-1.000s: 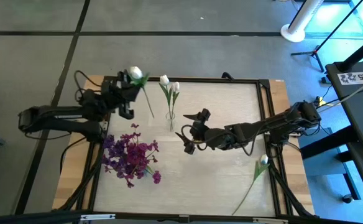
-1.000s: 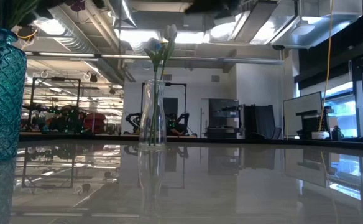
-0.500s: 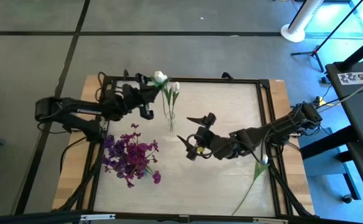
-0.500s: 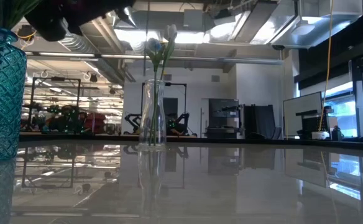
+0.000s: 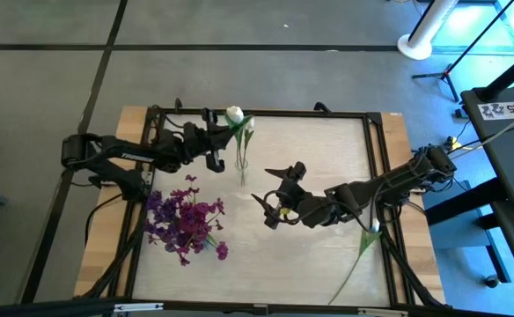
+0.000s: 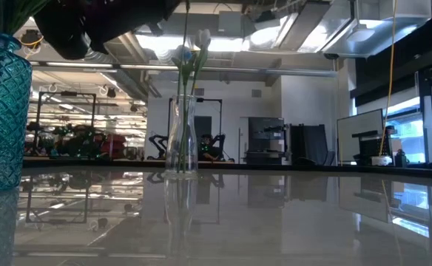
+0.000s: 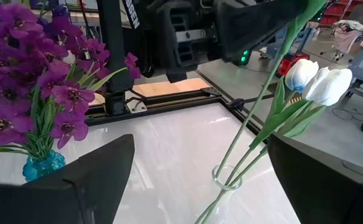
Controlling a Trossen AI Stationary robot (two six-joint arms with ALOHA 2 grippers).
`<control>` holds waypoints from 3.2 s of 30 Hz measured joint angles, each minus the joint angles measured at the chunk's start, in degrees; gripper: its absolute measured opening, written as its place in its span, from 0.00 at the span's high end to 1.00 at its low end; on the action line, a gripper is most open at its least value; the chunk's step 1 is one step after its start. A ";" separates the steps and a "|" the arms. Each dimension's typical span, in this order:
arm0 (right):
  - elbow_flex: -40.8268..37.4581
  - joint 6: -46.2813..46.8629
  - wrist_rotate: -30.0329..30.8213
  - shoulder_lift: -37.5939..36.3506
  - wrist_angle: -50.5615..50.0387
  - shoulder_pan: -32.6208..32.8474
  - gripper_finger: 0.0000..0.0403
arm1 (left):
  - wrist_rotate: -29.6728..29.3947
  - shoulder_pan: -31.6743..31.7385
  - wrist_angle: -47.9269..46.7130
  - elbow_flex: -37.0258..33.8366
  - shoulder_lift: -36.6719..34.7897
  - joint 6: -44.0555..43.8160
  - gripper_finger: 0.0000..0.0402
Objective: Sort flowers into vase by color
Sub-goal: Put the white flower into the transparent vase
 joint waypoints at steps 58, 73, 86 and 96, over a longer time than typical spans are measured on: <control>-37.98 122.83 -64.72 -13.84 -47.80 21.00 0.35 | -0.42 -20.52 -67.81 -3.41 -38.75 -36.22 0.68; -47.55 119.57 -62.09 -17.88 -32.55 17.31 0.72 | -4.23 -23.75 -68.09 -3.41 -38.73 -39.68 0.68; -30.14 99.68 -25.84 -17.88 -32.95 9.03 0.96 | -6.18 -23.66 -68.47 -3.41 -38.75 -38.74 0.68; -10.97 29.21 -3.04 -16.96 -1.68 -1.70 0.99 | -6.36 -23.47 -86.54 8.00 -38.99 -32.59 0.68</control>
